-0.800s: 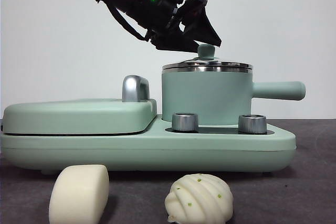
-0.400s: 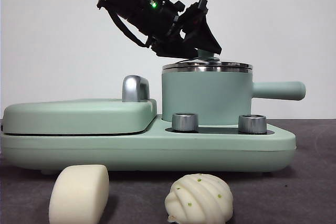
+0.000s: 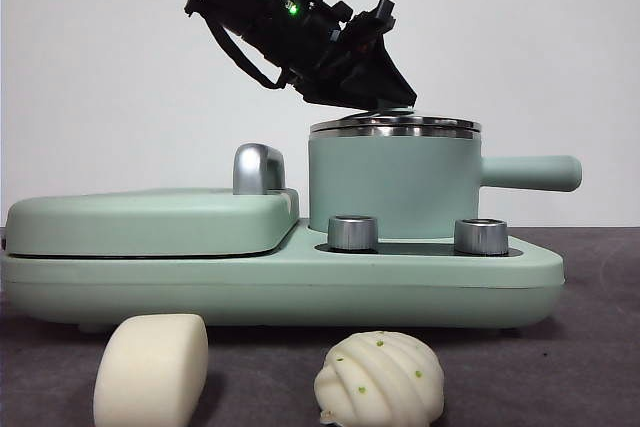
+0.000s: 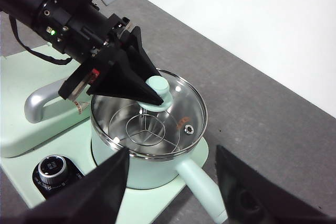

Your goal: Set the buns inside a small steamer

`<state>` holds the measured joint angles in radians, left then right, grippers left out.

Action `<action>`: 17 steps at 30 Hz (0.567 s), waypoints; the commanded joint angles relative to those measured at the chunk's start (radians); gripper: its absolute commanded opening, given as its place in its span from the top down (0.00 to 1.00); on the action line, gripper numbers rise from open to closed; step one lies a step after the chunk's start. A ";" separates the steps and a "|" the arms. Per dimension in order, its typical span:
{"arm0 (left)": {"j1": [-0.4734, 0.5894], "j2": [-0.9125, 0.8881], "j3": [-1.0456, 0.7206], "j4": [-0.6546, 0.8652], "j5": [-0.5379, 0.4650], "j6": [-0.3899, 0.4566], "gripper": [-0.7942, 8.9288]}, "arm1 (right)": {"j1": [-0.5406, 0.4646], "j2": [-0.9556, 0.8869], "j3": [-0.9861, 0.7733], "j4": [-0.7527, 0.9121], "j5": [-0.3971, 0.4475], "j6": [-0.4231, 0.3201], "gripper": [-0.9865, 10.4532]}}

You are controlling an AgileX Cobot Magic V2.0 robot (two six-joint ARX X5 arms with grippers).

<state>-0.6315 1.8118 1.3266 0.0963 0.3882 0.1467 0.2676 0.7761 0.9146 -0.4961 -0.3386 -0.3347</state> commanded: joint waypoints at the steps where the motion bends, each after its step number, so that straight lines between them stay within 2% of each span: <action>1: -0.012 0.005 0.033 0.016 -0.003 0.000 0.91 | 0.003 0.007 0.017 0.009 -0.001 0.014 0.68; 11: -0.012 -0.109 0.073 -0.043 -0.007 -0.002 0.91 | 0.003 0.007 0.017 0.001 -0.001 0.024 0.68; 17: 0.011 -0.237 0.073 -0.234 -0.007 -0.034 0.91 | 0.005 0.007 0.017 0.001 -0.002 0.024 0.68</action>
<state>-0.6235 1.5902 1.3697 -0.1196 0.3775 0.1352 0.2676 0.7761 0.9146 -0.5011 -0.3389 -0.3241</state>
